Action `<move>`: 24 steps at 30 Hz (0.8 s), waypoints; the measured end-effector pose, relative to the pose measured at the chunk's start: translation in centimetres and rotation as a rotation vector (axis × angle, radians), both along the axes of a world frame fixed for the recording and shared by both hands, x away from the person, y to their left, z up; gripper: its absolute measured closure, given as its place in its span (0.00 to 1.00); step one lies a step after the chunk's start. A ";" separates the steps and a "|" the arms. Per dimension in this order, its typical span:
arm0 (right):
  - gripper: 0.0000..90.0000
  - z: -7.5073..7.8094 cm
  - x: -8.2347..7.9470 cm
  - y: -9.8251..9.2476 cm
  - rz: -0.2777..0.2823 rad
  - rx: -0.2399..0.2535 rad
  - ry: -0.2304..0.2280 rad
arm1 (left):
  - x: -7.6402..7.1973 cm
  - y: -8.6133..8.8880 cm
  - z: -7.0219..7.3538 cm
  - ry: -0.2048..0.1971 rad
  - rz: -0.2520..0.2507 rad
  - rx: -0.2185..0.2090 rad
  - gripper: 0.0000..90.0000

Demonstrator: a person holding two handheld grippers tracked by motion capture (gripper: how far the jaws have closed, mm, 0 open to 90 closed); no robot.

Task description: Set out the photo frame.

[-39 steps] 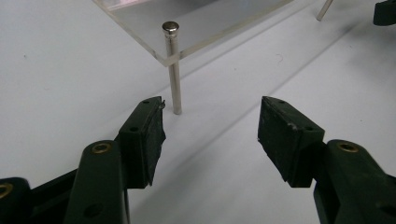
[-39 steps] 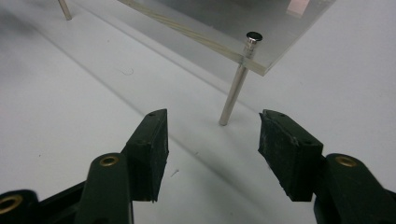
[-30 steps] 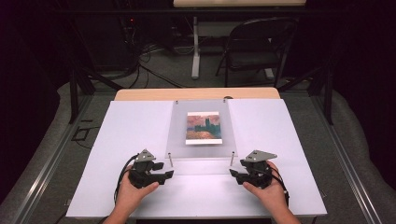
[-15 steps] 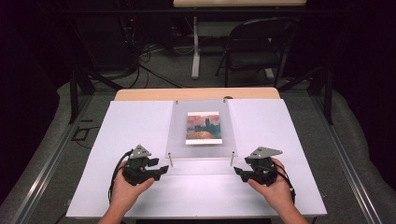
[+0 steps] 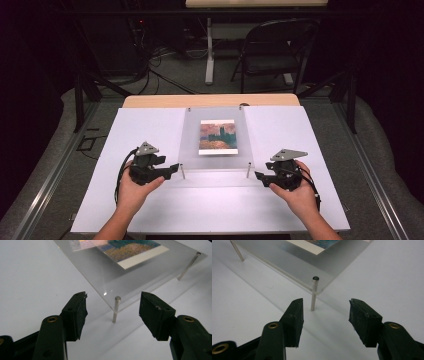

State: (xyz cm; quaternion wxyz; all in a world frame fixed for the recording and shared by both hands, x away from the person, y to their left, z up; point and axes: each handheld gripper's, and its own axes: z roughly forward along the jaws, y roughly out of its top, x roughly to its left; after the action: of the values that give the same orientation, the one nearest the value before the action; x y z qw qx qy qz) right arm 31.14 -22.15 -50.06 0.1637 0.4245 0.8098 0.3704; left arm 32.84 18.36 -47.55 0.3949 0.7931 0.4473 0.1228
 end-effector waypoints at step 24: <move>0.43 2.3 8.0 0.2 -0.093 -0.002 -0.016 | 7.9 -2.5 2.0 0.021 0.019 0.023 0.42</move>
State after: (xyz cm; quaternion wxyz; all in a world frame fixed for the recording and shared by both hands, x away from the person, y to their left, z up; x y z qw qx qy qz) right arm 39.15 -21.93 -47.80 0.1874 0.4584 0.7883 0.3651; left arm 40.77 15.84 -45.57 0.3799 0.7946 0.4573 0.1234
